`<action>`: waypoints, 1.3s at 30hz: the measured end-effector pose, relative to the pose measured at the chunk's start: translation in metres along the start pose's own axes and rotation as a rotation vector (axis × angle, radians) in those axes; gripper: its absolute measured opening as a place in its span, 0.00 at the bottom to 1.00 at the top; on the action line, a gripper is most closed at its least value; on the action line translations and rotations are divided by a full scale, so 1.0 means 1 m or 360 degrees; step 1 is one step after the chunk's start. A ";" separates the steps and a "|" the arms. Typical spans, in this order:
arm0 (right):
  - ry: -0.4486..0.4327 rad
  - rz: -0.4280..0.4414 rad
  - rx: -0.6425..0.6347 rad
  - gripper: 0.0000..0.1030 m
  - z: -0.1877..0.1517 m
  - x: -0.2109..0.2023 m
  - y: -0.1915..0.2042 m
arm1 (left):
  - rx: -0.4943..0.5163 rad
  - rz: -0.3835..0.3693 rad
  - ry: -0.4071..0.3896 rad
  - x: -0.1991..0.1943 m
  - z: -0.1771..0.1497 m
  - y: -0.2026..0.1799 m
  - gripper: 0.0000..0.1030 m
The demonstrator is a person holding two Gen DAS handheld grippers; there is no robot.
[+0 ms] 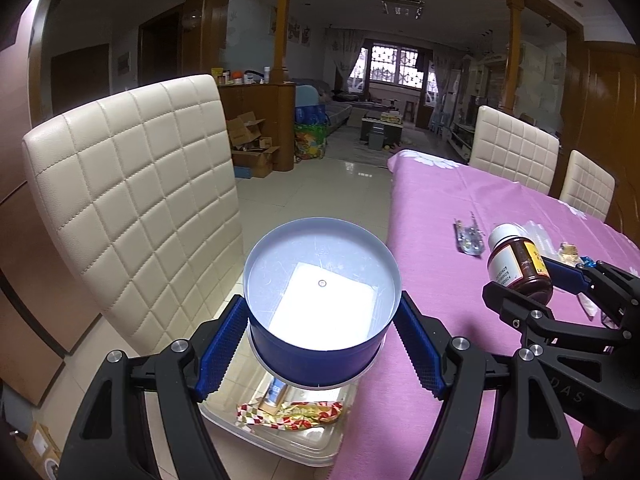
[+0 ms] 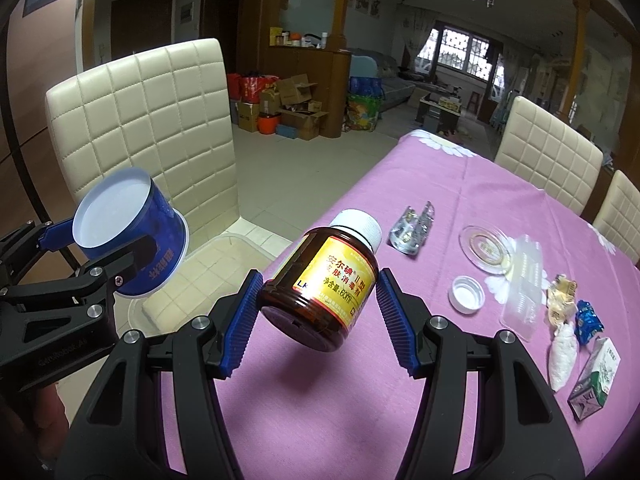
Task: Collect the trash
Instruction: 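Carry the blue tin to the bin and release it with the left gripper, then lower the brown bottle over the bin and open the right gripper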
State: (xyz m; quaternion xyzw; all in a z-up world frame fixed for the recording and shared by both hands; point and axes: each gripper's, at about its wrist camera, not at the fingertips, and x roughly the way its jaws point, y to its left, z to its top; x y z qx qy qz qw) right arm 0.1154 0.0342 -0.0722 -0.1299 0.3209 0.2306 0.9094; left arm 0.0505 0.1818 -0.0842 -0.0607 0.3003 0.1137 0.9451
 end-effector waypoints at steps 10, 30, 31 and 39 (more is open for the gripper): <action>0.0014 0.0028 -0.0030 0.58 0.007 0.013 0.008 | -0.0026 0.0044 0.0033 0.013 0.000 0.013 0.70; 0.0078 0.0042 -0.0007 0.58 0.008 0.036 0.004 | -0.0096 0.0030 0.0110 0.039 0.001 0.021 0.88; 0.0080 0.0044 -0.0005 0.58 0.008 0.037 0.004 | -0.0097 0.0029 0.0116 0.040 0.001 0.022 0.88; 0.0080 0.0065 -0.0039 0.58 0.010 0.039 0.012 | -0.0105 0.0072 0.0140 0.038 -0.008 0.029 0.88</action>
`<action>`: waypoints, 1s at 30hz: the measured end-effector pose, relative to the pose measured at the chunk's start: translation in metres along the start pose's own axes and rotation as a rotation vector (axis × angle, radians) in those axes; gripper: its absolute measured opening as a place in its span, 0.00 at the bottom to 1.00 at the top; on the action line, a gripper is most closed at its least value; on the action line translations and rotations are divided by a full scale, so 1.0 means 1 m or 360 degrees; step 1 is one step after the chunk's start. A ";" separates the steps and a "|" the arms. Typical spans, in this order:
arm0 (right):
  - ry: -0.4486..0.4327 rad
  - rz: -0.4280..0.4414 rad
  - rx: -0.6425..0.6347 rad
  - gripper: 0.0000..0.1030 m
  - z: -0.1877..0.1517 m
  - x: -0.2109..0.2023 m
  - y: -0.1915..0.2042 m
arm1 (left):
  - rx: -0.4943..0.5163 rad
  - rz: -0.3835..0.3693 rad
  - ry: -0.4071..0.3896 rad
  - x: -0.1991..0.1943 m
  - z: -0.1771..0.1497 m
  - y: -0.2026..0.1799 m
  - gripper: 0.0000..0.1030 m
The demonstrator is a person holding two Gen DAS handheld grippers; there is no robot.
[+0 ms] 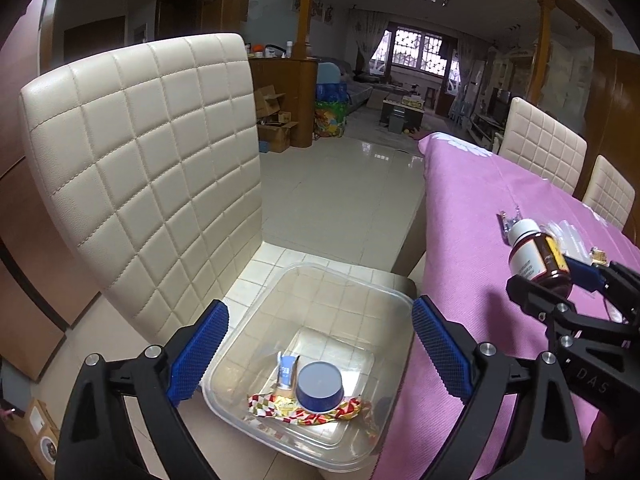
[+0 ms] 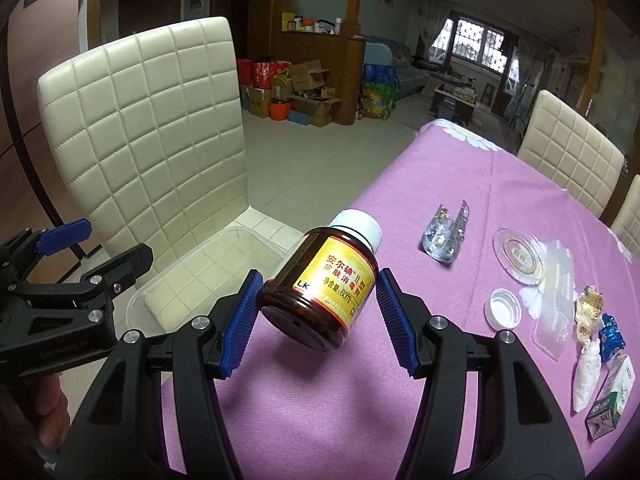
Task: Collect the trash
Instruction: 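Lower the brown bottle over the bin and open the right gripper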
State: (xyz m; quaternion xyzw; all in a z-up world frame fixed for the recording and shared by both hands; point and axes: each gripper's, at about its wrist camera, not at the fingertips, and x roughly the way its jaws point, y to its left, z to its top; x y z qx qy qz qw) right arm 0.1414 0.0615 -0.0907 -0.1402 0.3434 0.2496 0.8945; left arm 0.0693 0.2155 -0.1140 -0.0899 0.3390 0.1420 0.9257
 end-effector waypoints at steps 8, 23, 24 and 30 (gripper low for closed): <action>-0.0012 0.0045 -0.0063 0.58 0.004 0.002 0.016 | 0.0001 0.0085 0.0008 -0.002 -0.005 0.012 0.88; -0.0067 0.0181 -0.0212 0.58 0.025 0.010 0.061 | -0.0059 0.0260 0.0050 0.001 -0.012 0.045 0.88; -0.0064 0.0189 -0.0215 0.58 0.026 0.012 0.062 | -0.0063 0.0261 0.0054 0.002 -0.013 0.046 0.88; -0.0117 0.0211 -0.0180 0.83 0.030 0.010 0.059 | -0.0068 0.0274 0.0052 0.000 -0.013 0.048 0.88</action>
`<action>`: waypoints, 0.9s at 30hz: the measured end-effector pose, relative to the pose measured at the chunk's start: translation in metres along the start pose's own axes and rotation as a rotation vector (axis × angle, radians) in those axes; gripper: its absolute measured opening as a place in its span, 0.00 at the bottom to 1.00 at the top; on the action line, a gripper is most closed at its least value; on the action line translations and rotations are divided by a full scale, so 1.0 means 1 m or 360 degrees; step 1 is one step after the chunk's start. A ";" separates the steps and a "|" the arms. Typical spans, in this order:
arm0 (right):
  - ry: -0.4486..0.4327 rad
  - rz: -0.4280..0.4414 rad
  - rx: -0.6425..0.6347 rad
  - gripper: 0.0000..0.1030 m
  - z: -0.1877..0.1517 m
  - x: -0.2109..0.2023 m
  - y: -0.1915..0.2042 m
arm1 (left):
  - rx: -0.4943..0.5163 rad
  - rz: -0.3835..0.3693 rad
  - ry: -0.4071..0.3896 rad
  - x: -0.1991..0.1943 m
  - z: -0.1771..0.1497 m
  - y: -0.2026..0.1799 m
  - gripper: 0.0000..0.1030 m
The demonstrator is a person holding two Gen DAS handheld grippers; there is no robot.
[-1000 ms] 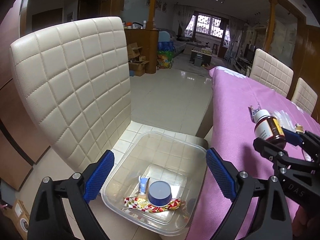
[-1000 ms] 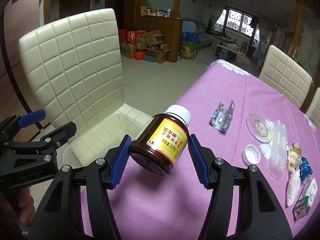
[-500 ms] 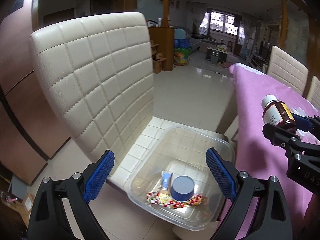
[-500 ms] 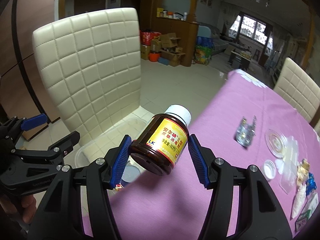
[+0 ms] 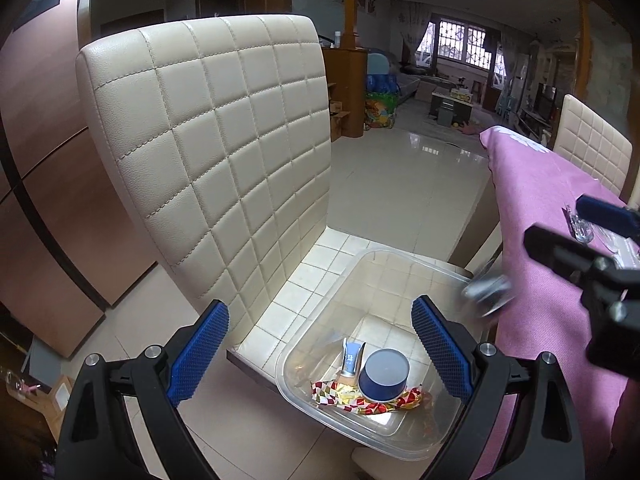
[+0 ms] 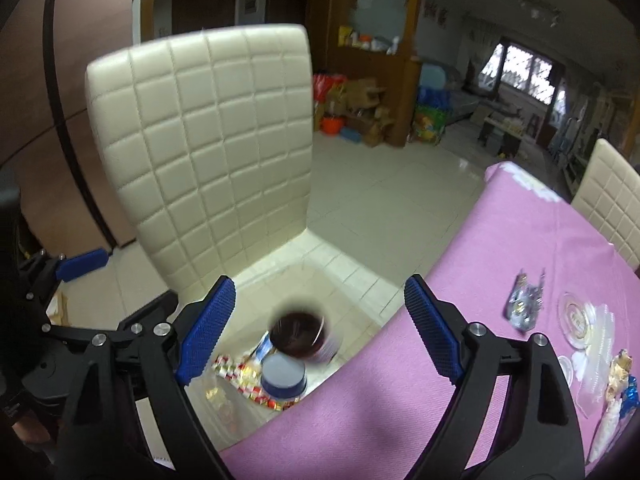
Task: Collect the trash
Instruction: 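Lower the brown bottle over the bin and open the right gripper, then move both grippers back over the table toward the remaining items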
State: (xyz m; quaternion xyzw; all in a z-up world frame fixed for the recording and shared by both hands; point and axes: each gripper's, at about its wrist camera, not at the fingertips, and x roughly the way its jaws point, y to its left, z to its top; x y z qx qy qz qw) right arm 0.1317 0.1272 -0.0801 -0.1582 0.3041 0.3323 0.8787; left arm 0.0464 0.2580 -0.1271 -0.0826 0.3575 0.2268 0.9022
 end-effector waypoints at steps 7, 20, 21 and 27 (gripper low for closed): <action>0.0018 -0.0071 0.0005 0.80 -0.006 -0.003 -0.006 | -0.0004 -0.0032 0.0011 0.000 0.002 -0.002 0.88; -0.0018 -0.0175 0.0136 0.80 -0.025 -0.036 -0.042 | 0.0074 -0.0124 -0.0050 -0.023 0.008 -0.035 0.88; -0.0023 -0.0185 0.0149 0.80 -0.028 -0.040 -0.046 | 0.0088 -0.0140 -0.0059 -0.027 0.009 -0.041 0.88; -0.0042 -0.0286 0.0267 0.80 -0.048 -0.069 -0.080 | 0.0199 -0.0228 -0.0118 -0.047 0.011 -0.080 0.88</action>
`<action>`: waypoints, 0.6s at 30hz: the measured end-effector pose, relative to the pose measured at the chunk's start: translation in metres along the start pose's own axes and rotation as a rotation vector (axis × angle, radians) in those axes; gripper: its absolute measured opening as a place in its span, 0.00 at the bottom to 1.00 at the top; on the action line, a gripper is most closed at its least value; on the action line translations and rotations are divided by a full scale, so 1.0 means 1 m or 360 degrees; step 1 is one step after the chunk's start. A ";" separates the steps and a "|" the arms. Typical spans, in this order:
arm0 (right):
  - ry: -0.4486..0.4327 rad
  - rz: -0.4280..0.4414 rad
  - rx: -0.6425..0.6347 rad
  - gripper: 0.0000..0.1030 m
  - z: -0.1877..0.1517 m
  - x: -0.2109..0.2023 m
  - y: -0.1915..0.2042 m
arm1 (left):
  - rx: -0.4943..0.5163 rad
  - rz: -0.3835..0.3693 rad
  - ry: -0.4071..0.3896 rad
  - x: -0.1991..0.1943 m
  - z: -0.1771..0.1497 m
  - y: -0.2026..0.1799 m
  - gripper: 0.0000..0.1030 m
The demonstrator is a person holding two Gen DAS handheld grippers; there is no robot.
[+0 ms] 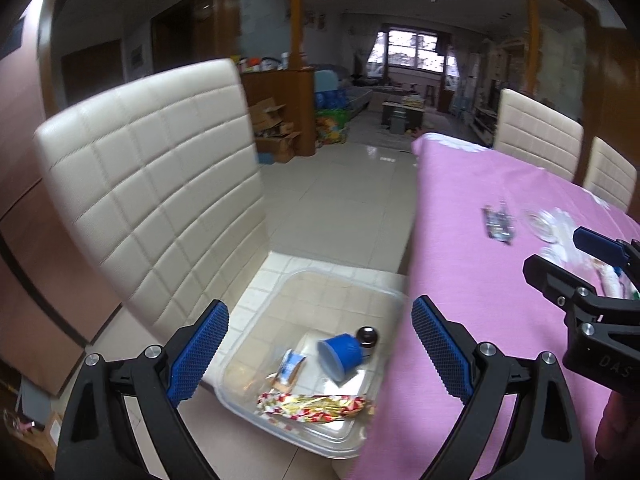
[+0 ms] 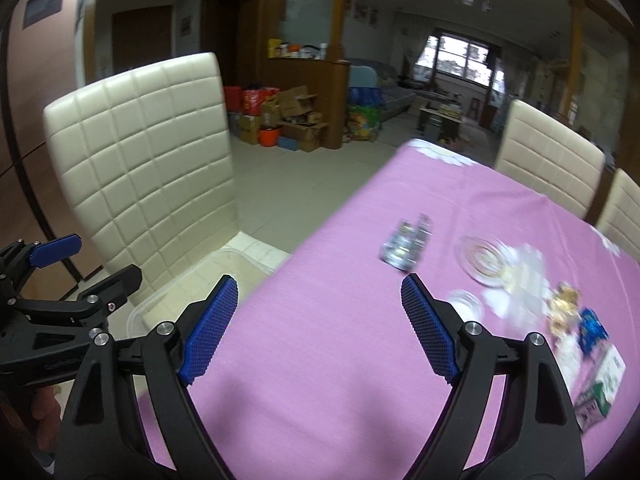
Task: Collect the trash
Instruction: 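Move both grippers back over the table toward the remaining items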
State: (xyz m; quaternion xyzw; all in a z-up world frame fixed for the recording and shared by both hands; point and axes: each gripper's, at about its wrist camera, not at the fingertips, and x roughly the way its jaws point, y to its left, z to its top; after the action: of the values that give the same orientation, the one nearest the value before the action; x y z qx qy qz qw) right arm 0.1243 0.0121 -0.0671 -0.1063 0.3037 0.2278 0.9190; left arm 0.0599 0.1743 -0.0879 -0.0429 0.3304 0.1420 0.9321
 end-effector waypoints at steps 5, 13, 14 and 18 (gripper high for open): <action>-0.0005 -0.0098 0.0114 0.80 -0.016 -0.020 -0.041 | 0.0092 -0.0099 -0.0011 -0.010 -0.001 -0.040 0.88; -0.0012 -0.0303 0.0312 0.80 -0.049 -0.053 -0.117 | 0.0219 -0.0307 0.0004 -0.016 -0.002 -0.114 0.88; -0.0009 -0.0324 0.0331 0.80 -0.052 -0.054 -0.124 | 0.0229 -0.0327 0.0008 -0.015 -0.002 -0.120 0.88; 0.0016 -0.0426 0.0452 0.80 -0.069 -0.061 -0.163 | 0.0275 -0.0417 0.0025 -0.013 -0.001 -0.154 0.88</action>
State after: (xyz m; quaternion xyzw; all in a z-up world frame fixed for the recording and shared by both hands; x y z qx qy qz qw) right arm 0.1244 -0.1745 -0.0761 -0.0163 0.3206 0.0578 0.9453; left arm 0.0949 0.0233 -0.0821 -0.0064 0.3401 -0.0100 0.9403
